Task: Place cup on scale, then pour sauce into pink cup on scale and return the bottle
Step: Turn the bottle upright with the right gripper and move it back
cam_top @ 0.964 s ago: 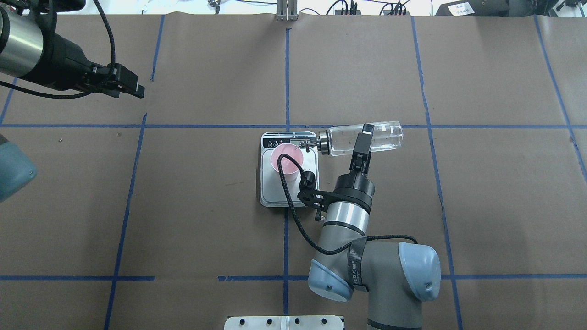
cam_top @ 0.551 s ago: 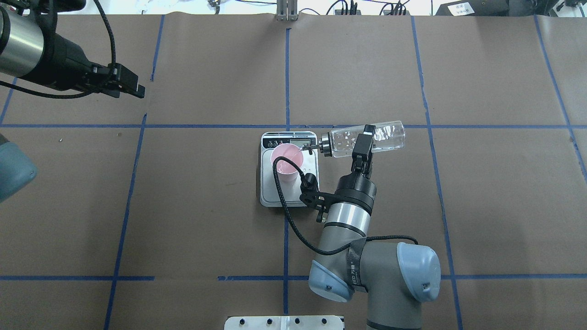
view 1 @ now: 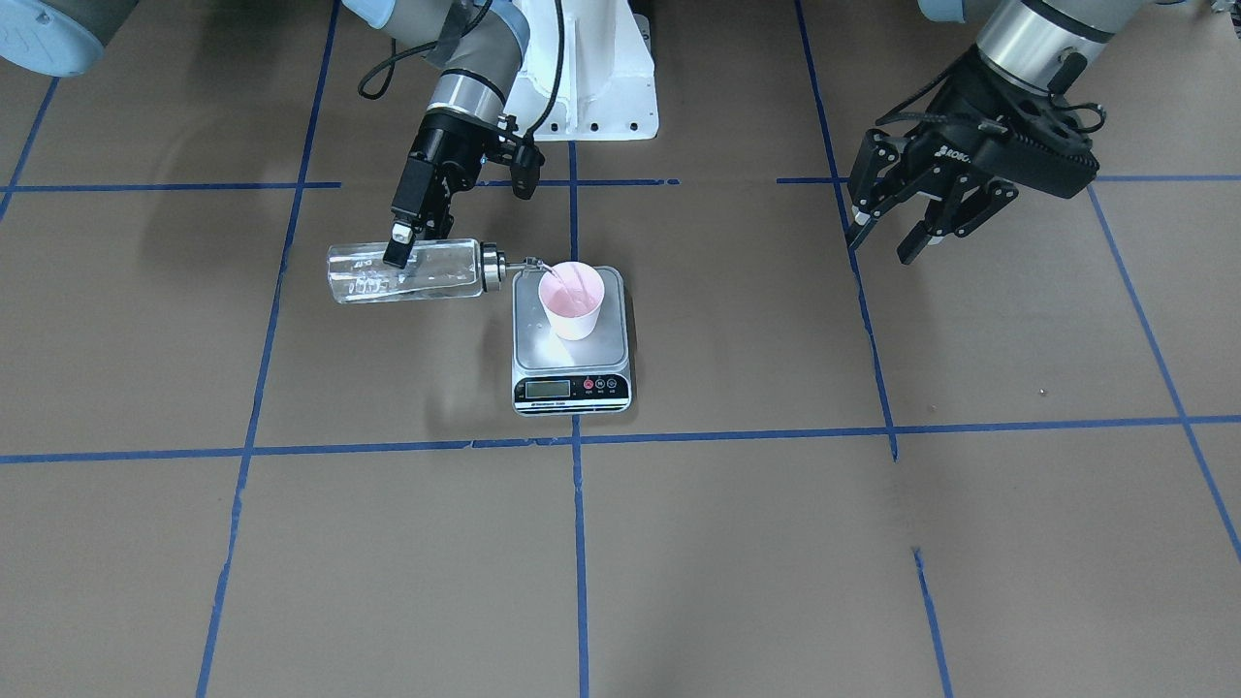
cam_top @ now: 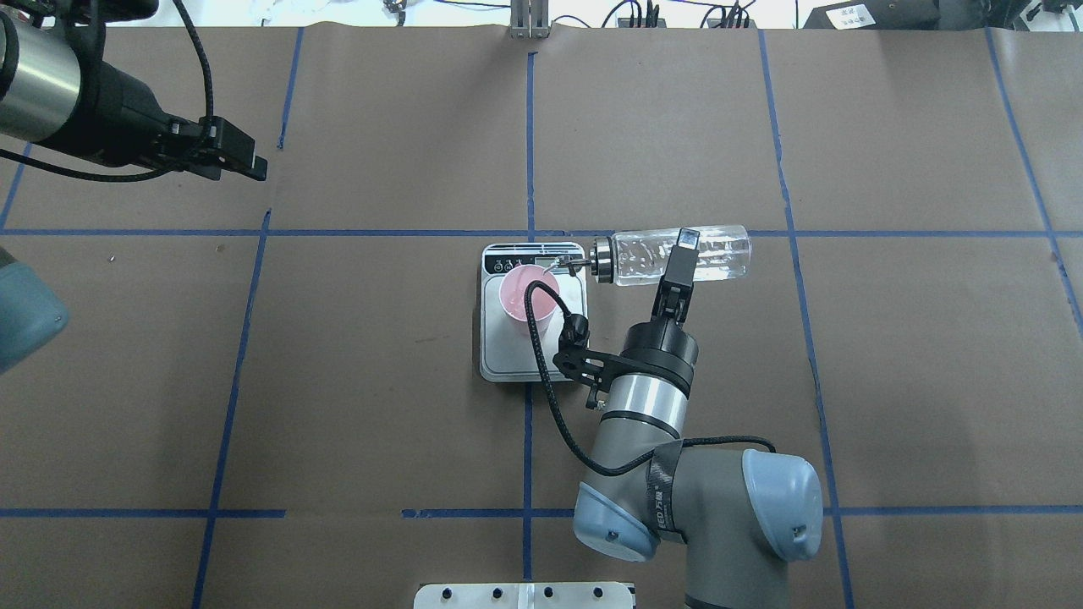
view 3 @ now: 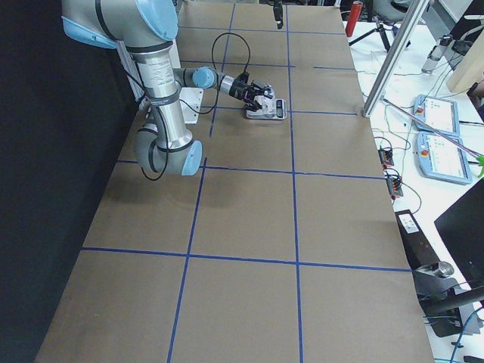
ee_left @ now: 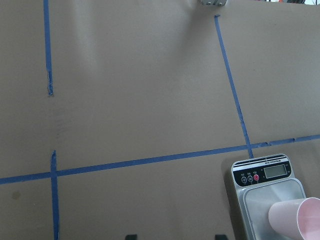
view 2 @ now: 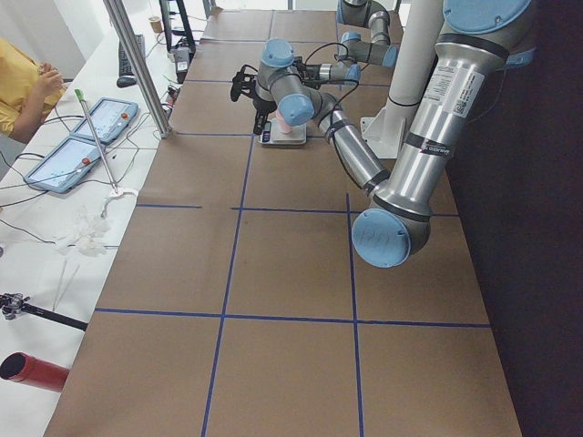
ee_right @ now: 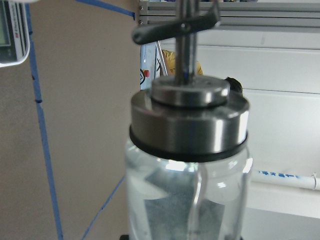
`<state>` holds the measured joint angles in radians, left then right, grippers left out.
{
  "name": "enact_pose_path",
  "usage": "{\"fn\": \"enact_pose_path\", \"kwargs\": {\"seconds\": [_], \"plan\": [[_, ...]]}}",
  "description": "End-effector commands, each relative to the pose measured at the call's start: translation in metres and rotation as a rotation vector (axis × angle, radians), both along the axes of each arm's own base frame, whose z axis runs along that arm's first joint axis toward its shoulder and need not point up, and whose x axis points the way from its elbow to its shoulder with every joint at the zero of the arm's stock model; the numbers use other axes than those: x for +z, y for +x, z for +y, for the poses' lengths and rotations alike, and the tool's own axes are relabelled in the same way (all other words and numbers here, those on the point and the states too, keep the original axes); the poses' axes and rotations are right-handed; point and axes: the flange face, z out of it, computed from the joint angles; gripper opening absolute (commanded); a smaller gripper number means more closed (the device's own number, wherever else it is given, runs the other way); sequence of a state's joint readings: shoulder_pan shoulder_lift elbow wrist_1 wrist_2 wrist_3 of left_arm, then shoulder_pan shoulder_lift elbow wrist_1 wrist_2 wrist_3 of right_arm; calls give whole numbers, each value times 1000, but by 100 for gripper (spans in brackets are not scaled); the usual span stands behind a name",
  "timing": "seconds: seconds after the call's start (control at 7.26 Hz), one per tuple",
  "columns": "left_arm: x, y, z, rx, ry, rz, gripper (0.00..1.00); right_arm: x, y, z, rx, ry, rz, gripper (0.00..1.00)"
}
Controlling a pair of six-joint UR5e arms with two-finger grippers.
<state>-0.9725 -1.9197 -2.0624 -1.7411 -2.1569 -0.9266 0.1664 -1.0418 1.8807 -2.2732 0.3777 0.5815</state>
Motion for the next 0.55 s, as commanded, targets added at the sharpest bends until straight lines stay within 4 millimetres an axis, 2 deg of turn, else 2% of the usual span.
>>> {"fn": "enact_pose_path", "kwargs": {"seconds": [0.0, 0.28, 0.41], "plan": [[0, 0, 0, 0, 0, 0, 61, 5, -2, 7, 117, -12, -326, 0], [-1, 0, 0, 0, 2, 1, 61, 19, 6, 16, 227, -29, -652, 0], [0, 0, 0, 0, 0, 0, 61, 6, 7, 16, 277, -35, -999, 0]]}}
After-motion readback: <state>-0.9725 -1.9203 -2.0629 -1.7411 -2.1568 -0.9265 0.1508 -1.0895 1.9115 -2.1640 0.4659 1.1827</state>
